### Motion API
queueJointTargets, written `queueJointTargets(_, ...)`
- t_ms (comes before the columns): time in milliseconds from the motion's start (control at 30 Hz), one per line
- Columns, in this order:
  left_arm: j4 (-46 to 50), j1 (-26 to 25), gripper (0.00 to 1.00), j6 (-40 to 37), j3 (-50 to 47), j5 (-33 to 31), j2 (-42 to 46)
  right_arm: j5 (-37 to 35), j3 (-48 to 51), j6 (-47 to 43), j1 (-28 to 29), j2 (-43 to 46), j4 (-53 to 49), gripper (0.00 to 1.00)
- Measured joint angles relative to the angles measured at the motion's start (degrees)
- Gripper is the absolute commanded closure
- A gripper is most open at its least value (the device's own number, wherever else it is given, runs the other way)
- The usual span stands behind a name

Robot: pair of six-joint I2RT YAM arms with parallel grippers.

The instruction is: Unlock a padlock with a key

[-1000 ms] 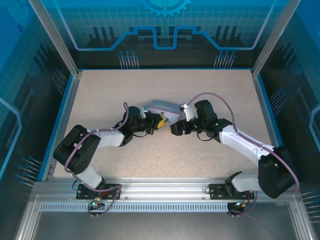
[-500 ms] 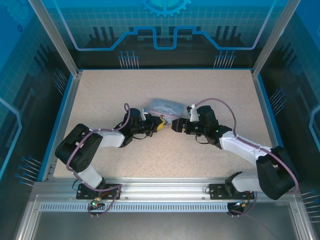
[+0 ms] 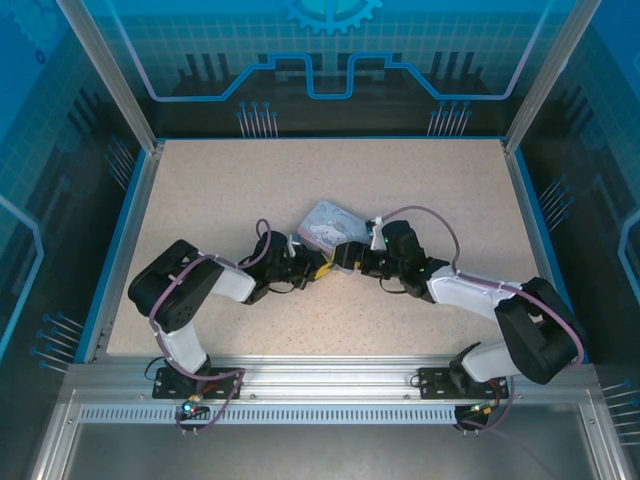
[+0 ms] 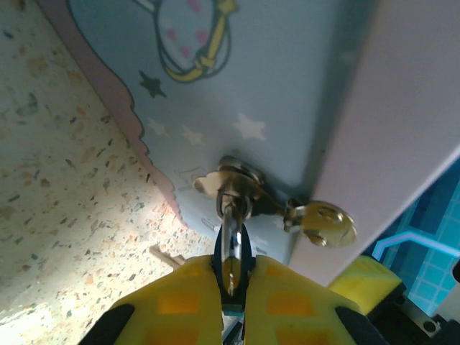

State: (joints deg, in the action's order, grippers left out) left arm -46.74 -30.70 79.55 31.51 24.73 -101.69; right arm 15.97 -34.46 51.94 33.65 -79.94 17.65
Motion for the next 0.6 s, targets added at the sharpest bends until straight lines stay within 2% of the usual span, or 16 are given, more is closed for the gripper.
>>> queueJointTargets(133, -2.6, -0.1, 1.00, 0.0, -0.8, -0.5, -0.7, -1.6, 0.9, 1.2, 0.9, 0.3, 1.6, 0.26)
queueJointTargets(167, -3.0, -0.2, 0.97, 0.0, -1.0, -0.5, -0.8, -2.1, 1.1, 1.3, 1.0, 0.5, 1.9, 0.26)
queueJointTargets(267, -3.7, -0.5, 0.61, 0.2, -1.5, -0.5, -0.9, -2.8, 1.6, 1.5, 1.8, 1.4, 1.5, 0.26)
queueJointTargets(300, -3.8, -0.7, 0.53, 0.1, -1.7, -0.5, -0.9, -3.1, 1.7, 1.4, 2.2, 1.7, 1.0, 0.26)
queueJointTargets(433, -3.3, -1.1, 0.31, -0.8, -2.8, -0.4, -0.3, -3.7, 2.5, 1.4, 3.1, 4.1, -1.1, 0.26)
queueJointTargets(500, -1.7, -1.0, 0.17, -1.8, -3.2, -0.8, 2.2, -4.0, 3.0, 1.4, 3.2, 5.9, -2.2, 0.26)
queueJointTargets(600, 2.5, -0.3, 0.02, -3.8, -3.9, -1.1, 7.0, -4.7, 3.6, 1.4, 3.5, 8.3, -3.5, 0.25)
